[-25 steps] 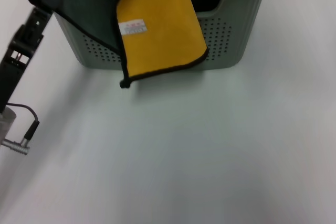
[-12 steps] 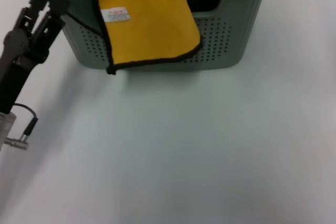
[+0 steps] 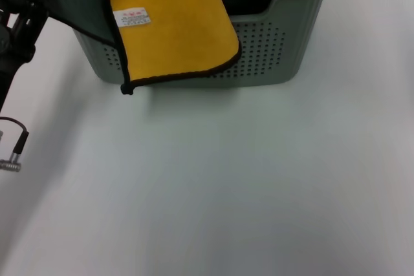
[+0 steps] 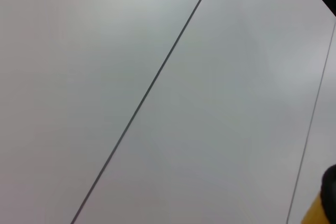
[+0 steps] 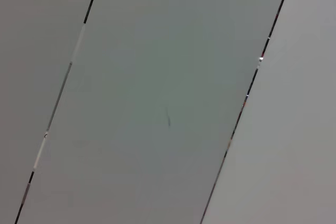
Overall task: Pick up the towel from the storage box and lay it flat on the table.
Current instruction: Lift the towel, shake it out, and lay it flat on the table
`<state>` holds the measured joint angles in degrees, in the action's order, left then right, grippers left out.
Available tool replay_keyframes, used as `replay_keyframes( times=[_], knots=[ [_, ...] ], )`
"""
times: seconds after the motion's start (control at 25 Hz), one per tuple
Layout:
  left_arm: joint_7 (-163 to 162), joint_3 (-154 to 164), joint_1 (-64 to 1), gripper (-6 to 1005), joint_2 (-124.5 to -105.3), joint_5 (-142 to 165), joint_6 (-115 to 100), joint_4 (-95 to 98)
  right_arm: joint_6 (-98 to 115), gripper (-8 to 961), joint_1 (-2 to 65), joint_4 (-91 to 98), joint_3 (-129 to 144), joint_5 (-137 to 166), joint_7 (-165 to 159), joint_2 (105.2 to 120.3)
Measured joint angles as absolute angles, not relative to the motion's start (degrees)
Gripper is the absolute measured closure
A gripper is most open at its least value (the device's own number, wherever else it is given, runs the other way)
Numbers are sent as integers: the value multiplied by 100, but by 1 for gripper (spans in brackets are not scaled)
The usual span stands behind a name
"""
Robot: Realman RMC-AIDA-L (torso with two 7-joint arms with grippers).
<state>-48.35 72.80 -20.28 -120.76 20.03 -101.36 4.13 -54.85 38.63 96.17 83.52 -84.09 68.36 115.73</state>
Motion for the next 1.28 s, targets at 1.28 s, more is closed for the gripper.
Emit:
replay_keyframes(
  times=[1.28],
  knots=[
    [-4711, 7484, -1957, 187, -12075, 2235, -10756, 427, -5431, 950, 3683, 9413, 8130, -8226, 6777, 11585]
  ],
)
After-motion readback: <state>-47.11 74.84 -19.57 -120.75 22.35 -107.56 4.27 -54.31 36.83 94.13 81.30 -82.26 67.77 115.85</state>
